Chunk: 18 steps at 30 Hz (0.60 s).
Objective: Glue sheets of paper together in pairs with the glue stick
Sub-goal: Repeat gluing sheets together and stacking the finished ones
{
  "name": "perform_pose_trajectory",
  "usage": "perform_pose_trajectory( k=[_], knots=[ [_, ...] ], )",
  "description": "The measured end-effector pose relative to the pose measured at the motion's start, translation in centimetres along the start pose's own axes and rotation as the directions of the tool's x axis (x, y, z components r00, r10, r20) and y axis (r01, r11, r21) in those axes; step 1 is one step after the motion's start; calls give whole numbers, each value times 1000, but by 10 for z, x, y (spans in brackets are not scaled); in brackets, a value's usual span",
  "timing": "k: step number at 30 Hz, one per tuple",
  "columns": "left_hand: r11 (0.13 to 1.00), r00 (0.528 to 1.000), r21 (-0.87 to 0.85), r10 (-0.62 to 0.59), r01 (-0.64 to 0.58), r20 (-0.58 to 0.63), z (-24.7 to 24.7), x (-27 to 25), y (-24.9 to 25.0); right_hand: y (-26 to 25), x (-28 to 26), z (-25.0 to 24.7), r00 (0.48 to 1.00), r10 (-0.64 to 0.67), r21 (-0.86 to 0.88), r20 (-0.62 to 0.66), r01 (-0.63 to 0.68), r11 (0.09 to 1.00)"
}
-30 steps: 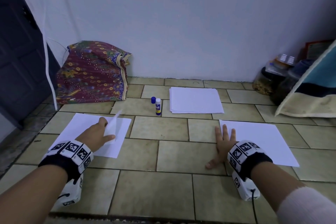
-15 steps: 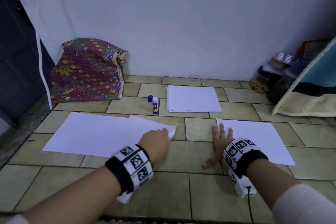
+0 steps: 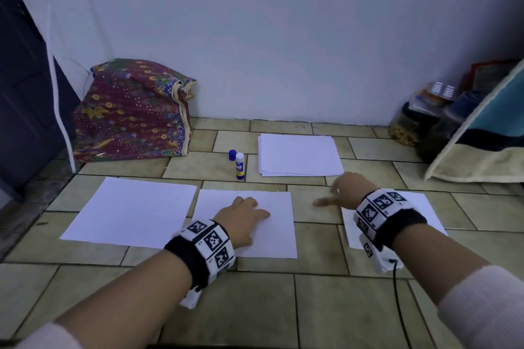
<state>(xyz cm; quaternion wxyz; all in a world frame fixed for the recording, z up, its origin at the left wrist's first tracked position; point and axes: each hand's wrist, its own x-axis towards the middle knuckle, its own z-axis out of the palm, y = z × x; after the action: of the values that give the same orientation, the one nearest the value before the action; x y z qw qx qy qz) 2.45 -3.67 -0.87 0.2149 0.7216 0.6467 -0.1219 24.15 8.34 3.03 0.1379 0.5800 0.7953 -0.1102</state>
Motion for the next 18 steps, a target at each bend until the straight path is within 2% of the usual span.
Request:
perform_pose_trajectory(
  k=[1,3,5,7,9,14,18],
  knots=[
    [999,999,-28,-37,38,24,1,0,-3,-5,3,-6,995,-20,78,-96,28,997],
    [991,991,-71,-108,114,80,3,1,-11,-20,9,-14,950,-75,284,-304,165,944],
    [987,984,-69,-135,143,114,6,4,-17,-41,17,-21,919,-154,405,-362,304,862],
    [988,982,-60,-134,143,133,7,6,-19,-66,28,-25,915,-246,447,-320,375,812],
    [988,981,-67,-131,141,145,7,7,-21,-90,42,-24,919,-292,453,-264,385,804],
    [984,977,-68,-155,166,144,12,12,-21,-133,73,-10,955,-261,541,-142,296,787],
    [986,979,-56,-148,157,144,12,12,-21,-149,85,3,961,-245,487,-125,275,829]
  ],
)
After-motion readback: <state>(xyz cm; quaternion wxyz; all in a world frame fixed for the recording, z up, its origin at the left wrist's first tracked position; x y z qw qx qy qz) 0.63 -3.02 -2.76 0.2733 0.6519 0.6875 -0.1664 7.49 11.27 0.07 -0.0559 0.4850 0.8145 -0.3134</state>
